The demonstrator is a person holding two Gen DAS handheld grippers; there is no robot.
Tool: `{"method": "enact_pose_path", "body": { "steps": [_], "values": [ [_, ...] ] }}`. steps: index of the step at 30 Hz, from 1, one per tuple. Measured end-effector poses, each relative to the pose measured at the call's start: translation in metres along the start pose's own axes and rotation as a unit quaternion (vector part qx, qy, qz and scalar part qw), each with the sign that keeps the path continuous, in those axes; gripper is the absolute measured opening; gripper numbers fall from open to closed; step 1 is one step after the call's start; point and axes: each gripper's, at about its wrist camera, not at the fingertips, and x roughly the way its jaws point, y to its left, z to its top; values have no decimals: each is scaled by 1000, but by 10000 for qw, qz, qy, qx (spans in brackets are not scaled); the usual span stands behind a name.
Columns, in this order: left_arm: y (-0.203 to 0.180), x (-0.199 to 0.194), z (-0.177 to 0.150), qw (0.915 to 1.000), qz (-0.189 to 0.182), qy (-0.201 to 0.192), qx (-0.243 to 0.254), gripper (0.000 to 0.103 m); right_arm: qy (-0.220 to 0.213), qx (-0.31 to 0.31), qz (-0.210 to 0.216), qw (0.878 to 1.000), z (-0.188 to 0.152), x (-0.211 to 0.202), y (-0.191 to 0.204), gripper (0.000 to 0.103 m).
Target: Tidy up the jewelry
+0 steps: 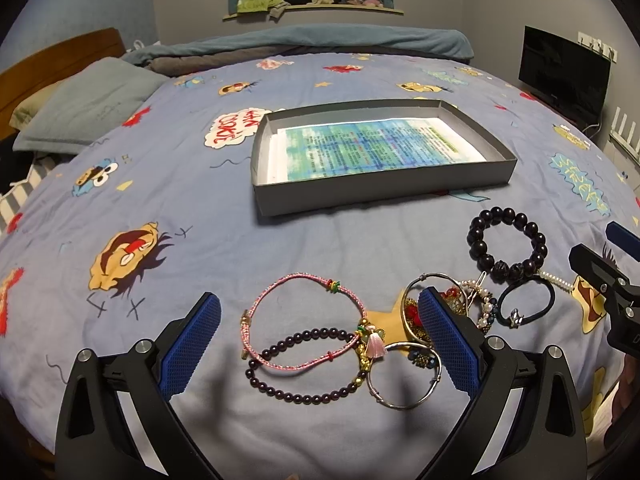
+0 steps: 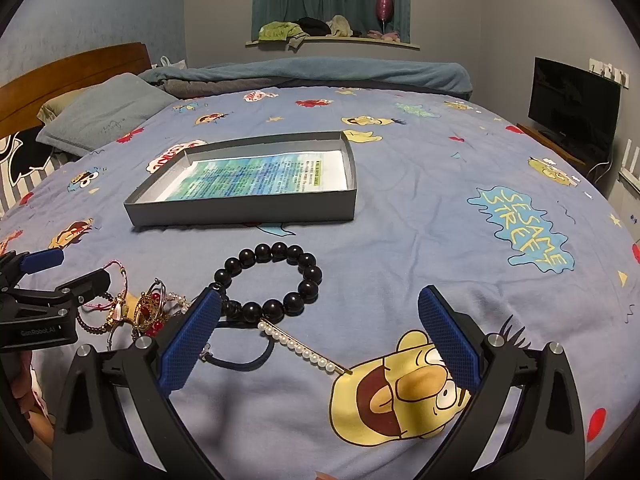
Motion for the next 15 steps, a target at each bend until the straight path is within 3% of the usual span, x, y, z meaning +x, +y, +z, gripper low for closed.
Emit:
{"method": "enact_pose_path", "body": {
  "steps": [8,15],
  "values": [
    [3,7,0,9999,-136,38,20,98,82,24,-1,10000,1,6,-1,98],
    [35,6,3,9991,-340,-109,-216,98,137,137,232,9995,6,19,-11,98]
  ]
}}
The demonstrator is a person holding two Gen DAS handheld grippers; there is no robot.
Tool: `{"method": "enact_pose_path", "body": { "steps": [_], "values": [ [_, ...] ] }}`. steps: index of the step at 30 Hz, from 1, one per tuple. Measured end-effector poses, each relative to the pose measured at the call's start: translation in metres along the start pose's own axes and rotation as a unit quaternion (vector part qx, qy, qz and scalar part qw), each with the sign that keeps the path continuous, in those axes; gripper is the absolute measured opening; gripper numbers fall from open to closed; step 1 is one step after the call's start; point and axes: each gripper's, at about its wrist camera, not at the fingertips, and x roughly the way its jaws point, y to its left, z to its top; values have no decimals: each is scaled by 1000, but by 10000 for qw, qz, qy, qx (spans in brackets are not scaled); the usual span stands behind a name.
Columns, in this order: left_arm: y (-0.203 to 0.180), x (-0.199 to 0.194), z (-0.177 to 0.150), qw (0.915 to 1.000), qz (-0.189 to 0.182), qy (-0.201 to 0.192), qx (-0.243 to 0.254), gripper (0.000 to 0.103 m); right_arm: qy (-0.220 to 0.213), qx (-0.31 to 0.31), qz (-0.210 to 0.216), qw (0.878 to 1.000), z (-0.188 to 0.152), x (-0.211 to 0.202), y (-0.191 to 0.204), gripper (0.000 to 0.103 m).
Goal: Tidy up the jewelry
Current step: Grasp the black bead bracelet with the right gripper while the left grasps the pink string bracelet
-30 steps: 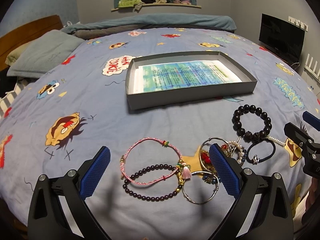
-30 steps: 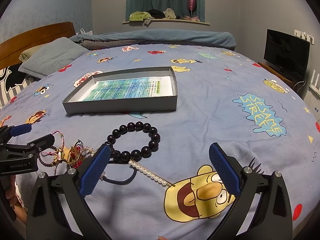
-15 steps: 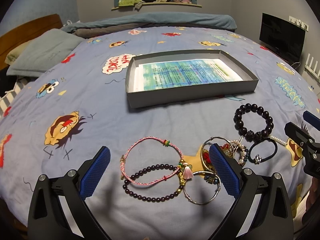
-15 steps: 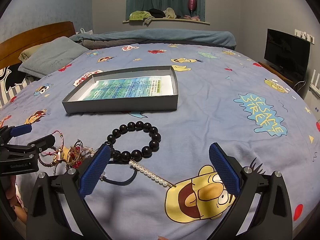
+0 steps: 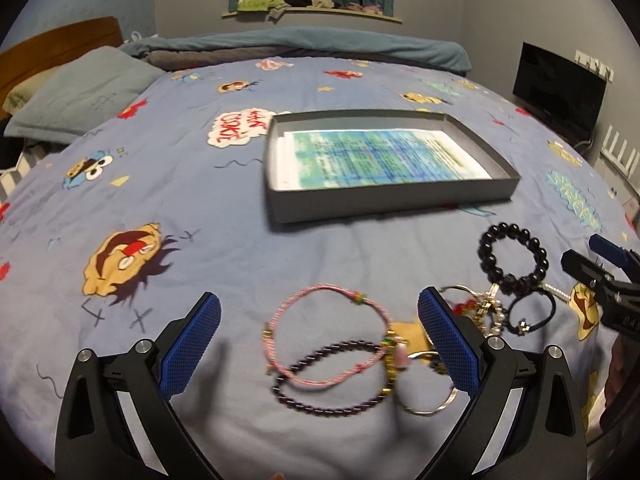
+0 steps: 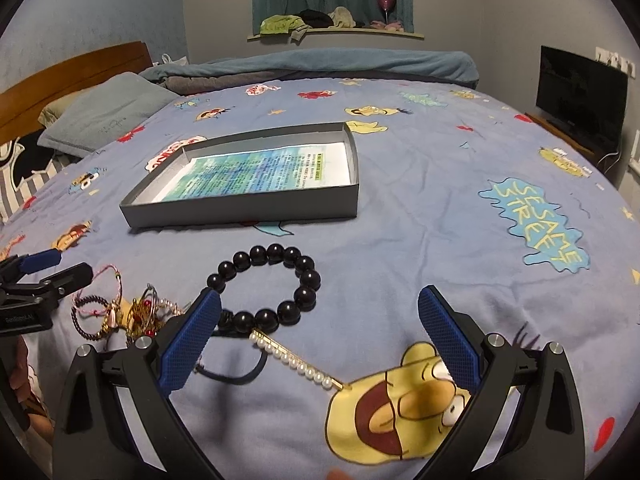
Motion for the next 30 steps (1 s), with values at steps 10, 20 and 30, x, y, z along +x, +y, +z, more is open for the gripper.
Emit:
{"method": "enact_pose_path", "body": {
  "steps": [10,20,30],
  "values": [
    [32,9,-10,9997,183,103,125,94,136,5,81,9999,8,24,-8,92],
    [29,27,-16,9984,-106,295,462,48,413,-11,148,9990,6,48,1,60],
    [15,46,-16,9959,-286,349,786,26,504,-41,295,9983,6,61,2,44]
  ]
}}
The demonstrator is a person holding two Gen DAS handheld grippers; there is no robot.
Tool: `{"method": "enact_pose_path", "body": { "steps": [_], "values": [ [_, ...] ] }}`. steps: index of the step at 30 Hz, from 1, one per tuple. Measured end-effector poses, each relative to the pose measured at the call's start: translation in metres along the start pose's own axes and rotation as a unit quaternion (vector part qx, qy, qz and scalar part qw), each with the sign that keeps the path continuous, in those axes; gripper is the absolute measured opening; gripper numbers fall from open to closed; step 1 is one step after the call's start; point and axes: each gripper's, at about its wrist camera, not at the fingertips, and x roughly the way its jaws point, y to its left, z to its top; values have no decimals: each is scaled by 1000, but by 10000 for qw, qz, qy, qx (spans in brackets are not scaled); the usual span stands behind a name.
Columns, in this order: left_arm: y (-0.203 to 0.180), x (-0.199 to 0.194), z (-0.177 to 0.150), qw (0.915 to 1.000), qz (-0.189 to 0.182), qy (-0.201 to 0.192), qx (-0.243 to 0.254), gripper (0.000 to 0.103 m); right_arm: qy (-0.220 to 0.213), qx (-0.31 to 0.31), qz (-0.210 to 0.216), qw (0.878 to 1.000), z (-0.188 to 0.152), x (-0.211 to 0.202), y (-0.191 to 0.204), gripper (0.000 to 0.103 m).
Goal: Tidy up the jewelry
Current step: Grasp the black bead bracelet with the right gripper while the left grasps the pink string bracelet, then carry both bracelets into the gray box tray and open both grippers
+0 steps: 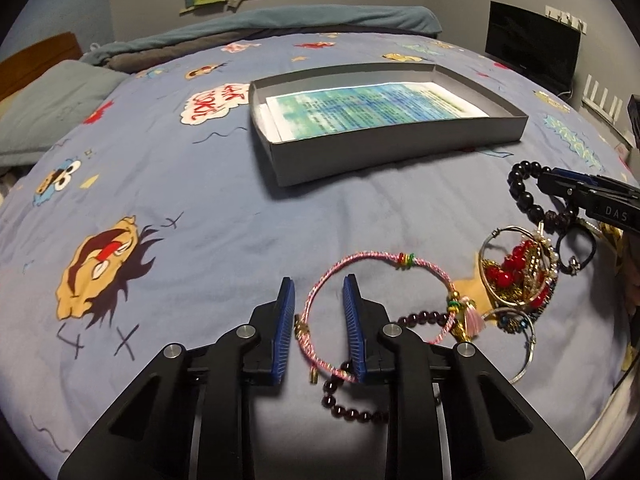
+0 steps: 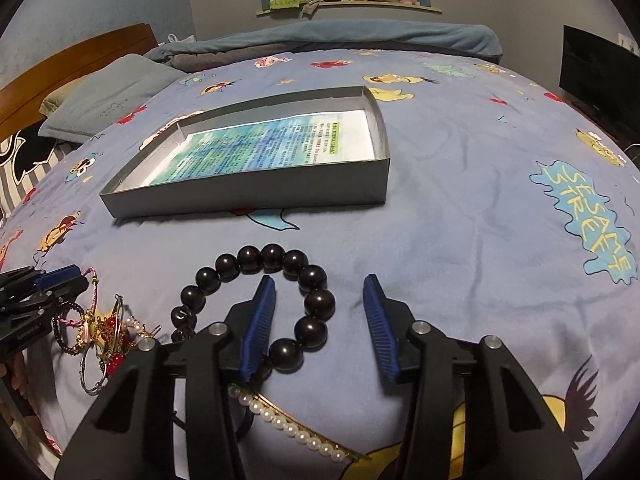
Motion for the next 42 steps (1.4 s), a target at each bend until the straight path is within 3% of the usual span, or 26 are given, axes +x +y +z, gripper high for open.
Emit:
{"method": "enact_pose_path", "body": {
  "steps": [4,6,7,8,12,18,23,29,36,42],
  "values": [
    [-7,9,5,9999,91,-41,99,23,12,16,66,10000,5,6,-1,37],
    [-7,10,6,9999,85,-43,108,16,4,25,130,9999,7,9,-2,30],
    [-7,10,7,9999,58,-61,95,9,8,40,168,9999,8,9,-3,21],
    [-7,9,8,9999,38,-76,92,4,-13,49,184,9998,8,8,-3,21],
    [-6,0,8,9996,52,-250,77,3,-154,37,259,9995,9,0,-2,14],
    [-8,-39,13,9954,124,-945,74,3,-559,-114,304,9979,9,-23,5,14],
    [-15,-58,18,9937,17,-1117,82,3,-934,-277,472,9941,13,-47,16,14],
    [-27,-73,37,9915,63,-1295,118,3,-1364,-621,280,9883,25,-77,34,14],
    [-24,-72,92,9891,114,-1451,241,3,-1672,-728,104,9832,71,-84,33,14],
    [-12,-41,139,9894,180,-1441,101,3,-1714,-484,144,9839,117,-51,25,14]
  ]
}}
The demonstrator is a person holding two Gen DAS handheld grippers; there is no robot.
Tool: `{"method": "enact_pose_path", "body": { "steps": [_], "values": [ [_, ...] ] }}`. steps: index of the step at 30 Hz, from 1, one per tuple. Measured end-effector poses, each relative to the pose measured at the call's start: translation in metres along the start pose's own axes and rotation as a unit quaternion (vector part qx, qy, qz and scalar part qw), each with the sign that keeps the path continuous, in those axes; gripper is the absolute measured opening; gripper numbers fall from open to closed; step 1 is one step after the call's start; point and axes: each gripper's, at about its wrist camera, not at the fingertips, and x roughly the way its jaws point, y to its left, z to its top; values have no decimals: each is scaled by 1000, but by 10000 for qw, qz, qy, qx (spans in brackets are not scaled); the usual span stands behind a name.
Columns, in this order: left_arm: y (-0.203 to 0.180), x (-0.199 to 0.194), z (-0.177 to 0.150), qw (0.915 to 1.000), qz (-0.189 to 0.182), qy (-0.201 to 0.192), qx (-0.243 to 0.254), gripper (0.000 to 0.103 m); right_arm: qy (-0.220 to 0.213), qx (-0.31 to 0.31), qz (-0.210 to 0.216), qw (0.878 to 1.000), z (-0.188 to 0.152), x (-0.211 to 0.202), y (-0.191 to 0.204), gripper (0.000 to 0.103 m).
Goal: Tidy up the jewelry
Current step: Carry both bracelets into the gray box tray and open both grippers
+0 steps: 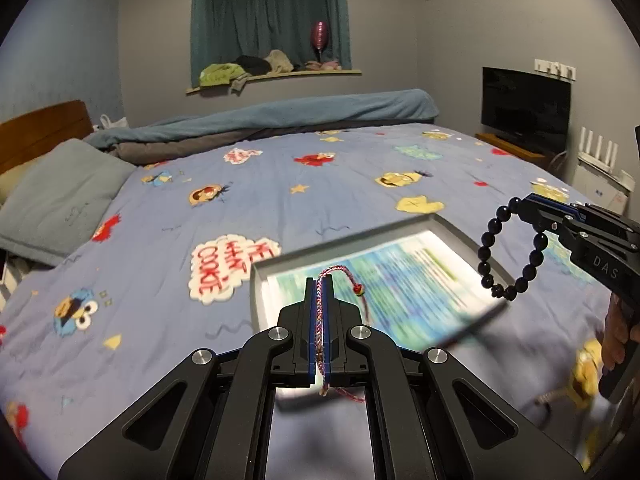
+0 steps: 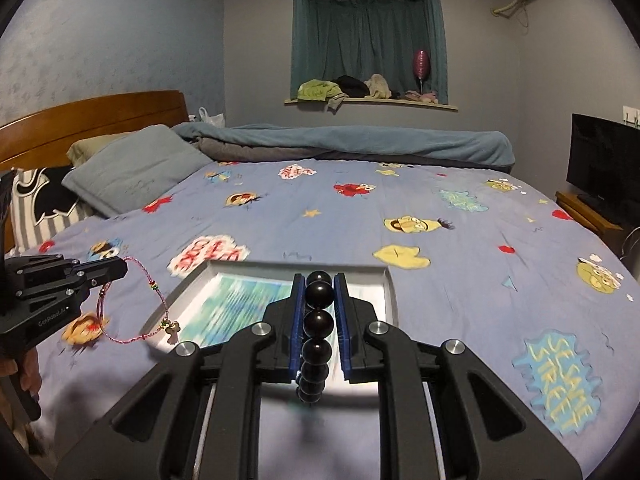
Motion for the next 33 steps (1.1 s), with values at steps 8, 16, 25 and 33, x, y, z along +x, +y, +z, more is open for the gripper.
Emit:
{"method": "enact_pose_path", "body": {
  "steps": [8,16,25,33],
  "values": [
    [22,96,18,9982,114,317,-504,3,-13,556,288,9980,10,88,-28,14],
    [32,156,0,9929,299,858,-764,3,713,714,97,9948,-8,147,-43,14],
    [33,173,-12,9886,476,1255,-679,11,999,545,-114,9934,-17,153,-39,20],
    [30,148,-2,9921,691,822,-657,72,858,704,-100,9938,-11,141,-44,66]
  ]
}}
